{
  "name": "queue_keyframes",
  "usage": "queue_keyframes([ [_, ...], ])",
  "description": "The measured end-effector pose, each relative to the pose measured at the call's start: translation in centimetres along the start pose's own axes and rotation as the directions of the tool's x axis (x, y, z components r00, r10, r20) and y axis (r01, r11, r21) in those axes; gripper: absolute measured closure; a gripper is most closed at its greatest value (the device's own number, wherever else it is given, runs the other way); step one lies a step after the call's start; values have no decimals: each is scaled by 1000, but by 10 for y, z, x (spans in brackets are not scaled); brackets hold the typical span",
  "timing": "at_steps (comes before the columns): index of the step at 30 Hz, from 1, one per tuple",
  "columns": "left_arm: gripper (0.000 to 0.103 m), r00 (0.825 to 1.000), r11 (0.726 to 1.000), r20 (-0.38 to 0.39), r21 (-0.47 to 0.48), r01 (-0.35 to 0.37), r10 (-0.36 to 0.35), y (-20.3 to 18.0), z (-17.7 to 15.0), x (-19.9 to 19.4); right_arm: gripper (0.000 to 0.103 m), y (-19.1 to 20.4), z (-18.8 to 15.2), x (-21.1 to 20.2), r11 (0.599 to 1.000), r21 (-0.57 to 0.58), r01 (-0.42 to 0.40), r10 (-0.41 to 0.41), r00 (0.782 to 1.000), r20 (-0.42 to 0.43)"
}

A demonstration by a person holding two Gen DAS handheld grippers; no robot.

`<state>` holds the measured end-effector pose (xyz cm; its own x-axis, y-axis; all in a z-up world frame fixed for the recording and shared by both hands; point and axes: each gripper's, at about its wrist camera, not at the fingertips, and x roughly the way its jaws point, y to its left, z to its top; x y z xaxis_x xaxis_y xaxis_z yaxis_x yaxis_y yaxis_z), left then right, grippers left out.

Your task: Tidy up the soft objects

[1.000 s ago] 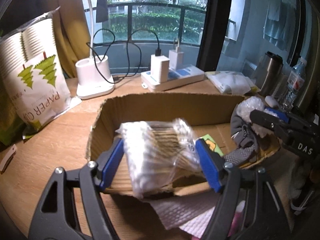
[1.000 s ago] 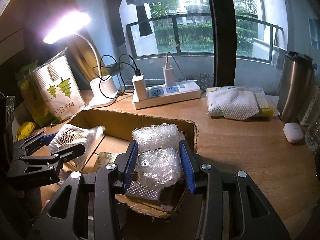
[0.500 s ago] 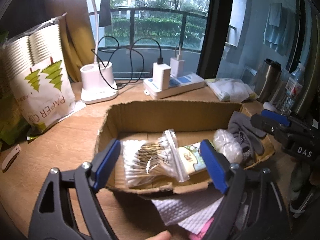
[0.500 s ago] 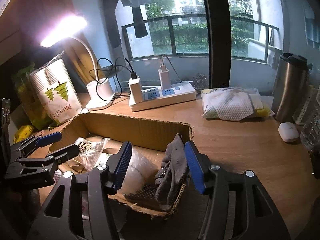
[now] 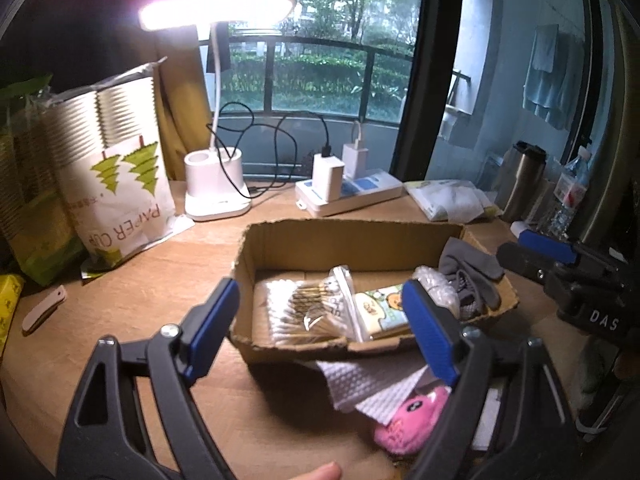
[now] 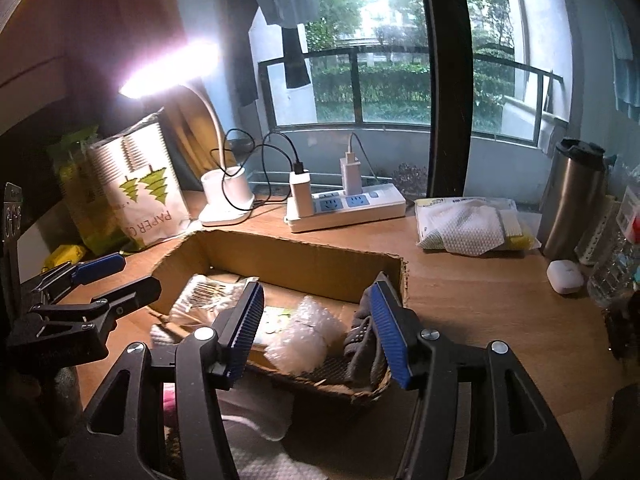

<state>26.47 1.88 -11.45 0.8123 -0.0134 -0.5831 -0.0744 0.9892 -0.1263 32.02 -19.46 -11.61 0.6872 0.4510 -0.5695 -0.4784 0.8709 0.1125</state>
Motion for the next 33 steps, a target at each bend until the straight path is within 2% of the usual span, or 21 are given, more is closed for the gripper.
queue_keyframes([
  [18, 16, 996, 999, 80, -34, 29, -27, 24, -16, -65, 45, 48, -8, -46, 998, -48, 27, -25, 999, 30],
  [22, 13, 995, 998, 91, -47, 34, -30, 31, -21, -73, 45, 56, -11, -51, 998, -55, 35, -34, 999, 27],
  [33, 12, 995, 997, 86, -66, 47, -41, 42, -40, -87, 45, 75, -24, -62, 996, -73, 55, -54, 998, 16],
])
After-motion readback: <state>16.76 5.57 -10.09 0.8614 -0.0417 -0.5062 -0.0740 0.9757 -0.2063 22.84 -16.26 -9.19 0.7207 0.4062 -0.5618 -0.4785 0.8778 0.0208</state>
